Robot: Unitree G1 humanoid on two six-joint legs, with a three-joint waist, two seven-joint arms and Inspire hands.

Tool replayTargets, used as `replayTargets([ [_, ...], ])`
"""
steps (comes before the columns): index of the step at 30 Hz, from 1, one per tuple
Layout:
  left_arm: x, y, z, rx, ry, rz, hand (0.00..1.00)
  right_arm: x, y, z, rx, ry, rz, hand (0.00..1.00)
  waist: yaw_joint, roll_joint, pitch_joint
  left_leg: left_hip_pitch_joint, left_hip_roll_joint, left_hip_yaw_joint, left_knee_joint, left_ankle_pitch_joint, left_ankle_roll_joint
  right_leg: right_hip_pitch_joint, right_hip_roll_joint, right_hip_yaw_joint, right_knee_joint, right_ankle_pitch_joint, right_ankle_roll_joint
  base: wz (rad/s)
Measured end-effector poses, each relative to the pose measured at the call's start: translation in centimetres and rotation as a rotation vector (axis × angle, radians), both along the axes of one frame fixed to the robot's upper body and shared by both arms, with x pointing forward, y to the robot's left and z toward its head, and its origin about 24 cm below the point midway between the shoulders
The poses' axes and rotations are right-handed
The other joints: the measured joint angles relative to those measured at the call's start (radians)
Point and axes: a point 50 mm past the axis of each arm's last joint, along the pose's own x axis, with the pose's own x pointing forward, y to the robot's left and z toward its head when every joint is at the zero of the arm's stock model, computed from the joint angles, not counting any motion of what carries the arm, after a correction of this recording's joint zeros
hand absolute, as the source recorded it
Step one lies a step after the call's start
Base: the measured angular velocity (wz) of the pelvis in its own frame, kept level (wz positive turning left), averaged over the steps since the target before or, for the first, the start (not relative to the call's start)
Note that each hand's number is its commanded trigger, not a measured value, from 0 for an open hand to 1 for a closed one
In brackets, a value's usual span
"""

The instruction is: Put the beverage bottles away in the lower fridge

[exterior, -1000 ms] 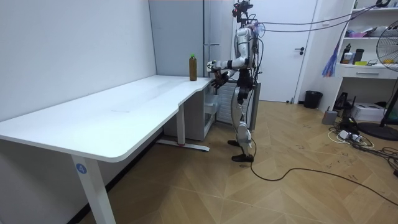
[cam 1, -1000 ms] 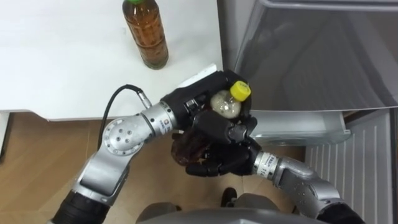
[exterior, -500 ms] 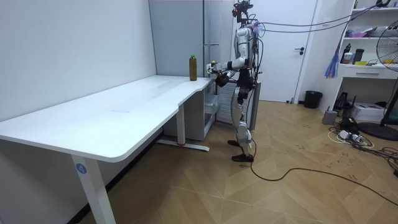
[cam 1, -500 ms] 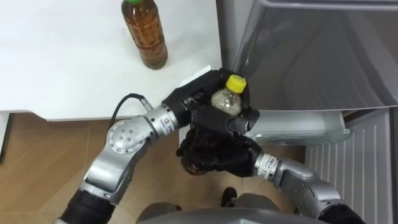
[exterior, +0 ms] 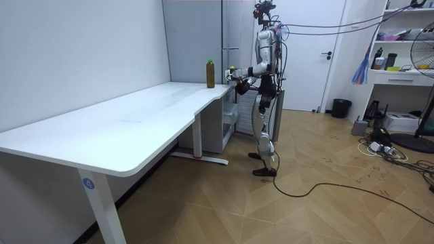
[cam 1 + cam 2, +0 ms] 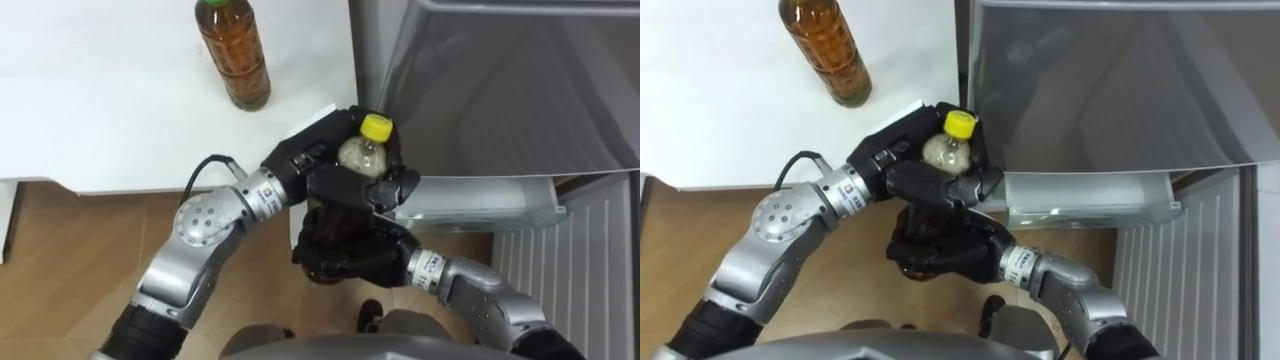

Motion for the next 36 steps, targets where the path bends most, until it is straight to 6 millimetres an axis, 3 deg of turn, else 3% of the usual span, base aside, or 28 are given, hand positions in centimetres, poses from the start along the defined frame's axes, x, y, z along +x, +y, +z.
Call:
replayTargets([
  [14, 0.0, 0.1, 0.5, -0.030, -0.006, 0.001, 0.00, 0.1, 0.6, 0.6, 0.054, -0.027, 0.053, 1.00, -0.001, 0.015, -0.0008, 0.002, 0.001, 0.001, 0.008, 0.000, 0.000, 0.006, -0.007, 0.004, 0.000, 0.002, 0.003, 0.00],
  [18, 0.2, 0.2, 2.0, -0.045, -0.070, 0.001, 0.00, 0.8, 0.5, 1.7, 0.061, -0.088, 0.056, 1.00, -0.001, 0.031, -0.0019, -0.010, 0.001, 0.000, 0.007, 0.000, 0.000, -0.007, -0.005, 0.005, 0.003, 0.002, 0.003, 0.00],
  [36, 0.6, 0.9, 7.3, -0.059, -0.301, -0.016, 0.00, 3.0, 1.5, 4.7, 0.166, -0.295, 0.042, 1.00, 0.005, 0.029, -0.0042, -0.022, 0.006, -0.008, 0.041, -0.004, 0.001, 0.000, -0.011, -0.004, -0.001, 0.003, 0.001, 0.02],
])
